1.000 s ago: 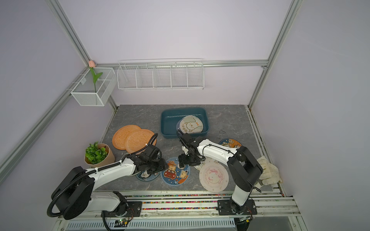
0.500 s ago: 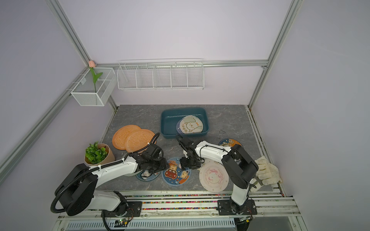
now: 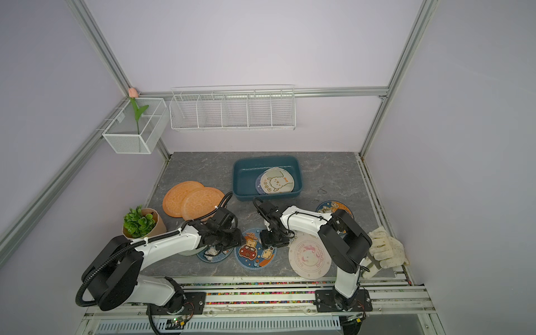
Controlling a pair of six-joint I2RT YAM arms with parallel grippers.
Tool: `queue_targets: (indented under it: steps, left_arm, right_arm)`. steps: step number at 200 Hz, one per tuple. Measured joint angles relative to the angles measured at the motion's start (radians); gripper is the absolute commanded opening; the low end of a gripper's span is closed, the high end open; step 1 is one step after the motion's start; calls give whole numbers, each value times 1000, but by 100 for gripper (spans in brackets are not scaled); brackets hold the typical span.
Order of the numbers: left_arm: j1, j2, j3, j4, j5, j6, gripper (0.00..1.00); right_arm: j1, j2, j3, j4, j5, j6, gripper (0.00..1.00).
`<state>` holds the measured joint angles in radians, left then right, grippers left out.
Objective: Put the coasters into the storage box
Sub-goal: Pick up the coaster from the center of the board.
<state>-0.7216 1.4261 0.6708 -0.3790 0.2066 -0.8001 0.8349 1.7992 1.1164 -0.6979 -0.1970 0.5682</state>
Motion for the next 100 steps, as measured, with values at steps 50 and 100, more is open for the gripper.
queue_targets:
  steps: [50,100]
  left_arm:
    - [0,8,9,-7,4,12,54]
    - [-4,13,20,-22,4,24,55]
  right_arm:
    - [5,21,18,19,-9,18,46]
    - [6,35,22,34,-13,13,11]
